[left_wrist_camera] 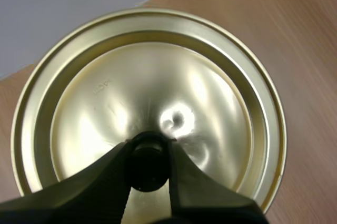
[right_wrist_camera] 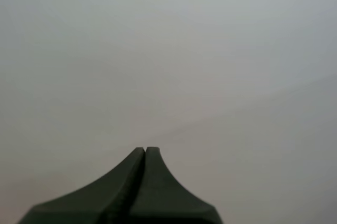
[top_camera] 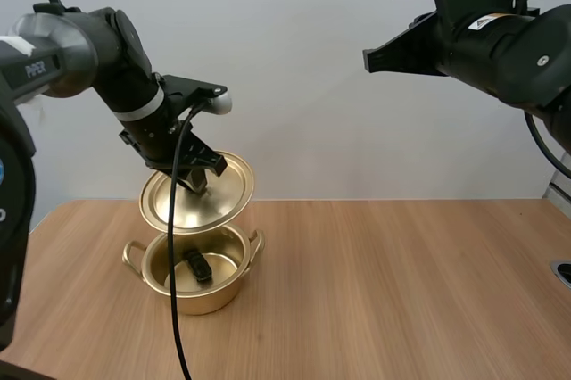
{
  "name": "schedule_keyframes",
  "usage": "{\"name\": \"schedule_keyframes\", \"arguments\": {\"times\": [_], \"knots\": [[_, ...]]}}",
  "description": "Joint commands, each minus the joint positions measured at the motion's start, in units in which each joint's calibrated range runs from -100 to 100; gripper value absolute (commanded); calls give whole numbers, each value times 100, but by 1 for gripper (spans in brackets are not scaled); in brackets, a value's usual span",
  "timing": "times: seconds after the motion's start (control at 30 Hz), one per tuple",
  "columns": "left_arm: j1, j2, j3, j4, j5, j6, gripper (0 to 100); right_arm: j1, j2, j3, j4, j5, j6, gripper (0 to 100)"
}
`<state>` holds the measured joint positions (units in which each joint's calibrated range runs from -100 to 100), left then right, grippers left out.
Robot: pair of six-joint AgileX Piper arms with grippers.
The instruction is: Open the pot, put the car inside, and close it
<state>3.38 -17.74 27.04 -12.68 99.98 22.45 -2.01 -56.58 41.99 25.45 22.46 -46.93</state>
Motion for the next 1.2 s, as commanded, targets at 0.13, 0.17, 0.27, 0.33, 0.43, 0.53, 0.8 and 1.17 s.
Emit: {"name": "schedule_keyframes", "arguments": {"times": [0.13, 0.17, 0.27, 0.33, 0.43, 0.53, 0.8, 1.17], "knots": [[-4, 5, 496, 12, 2, 0, 0, -5, 0, -1, 105, 7, 2, 0], [-4, 5, 571, 2, 2, 0, 0, -5, 0, -1, 147, 7, 2, 0], [-4, 5, 893, -49, 2, 0, 0, -5, 0, -1, 217, 7, 2, 0], [-4, 5, 1033, -57, 2, 0, 0, -5, 0, -1, 217, 7, 2, 0], [-4, 5, 1118, 85, 2, 0, 0, -5, 0, -1, 217, -71, 2, 0], [-4, 5, 1135, 246, 2, 0, 0, -5, 0, -1, 217, -71, 2, 0], [-4, 278, 1146, 256, -93, -37, 0, -5, 0, -1, 217, -71, 2, 0], [-4, 721, 1146, 273, -513, -37, 0, -5, 0, -1, 217, -71, 2, 0]]}}
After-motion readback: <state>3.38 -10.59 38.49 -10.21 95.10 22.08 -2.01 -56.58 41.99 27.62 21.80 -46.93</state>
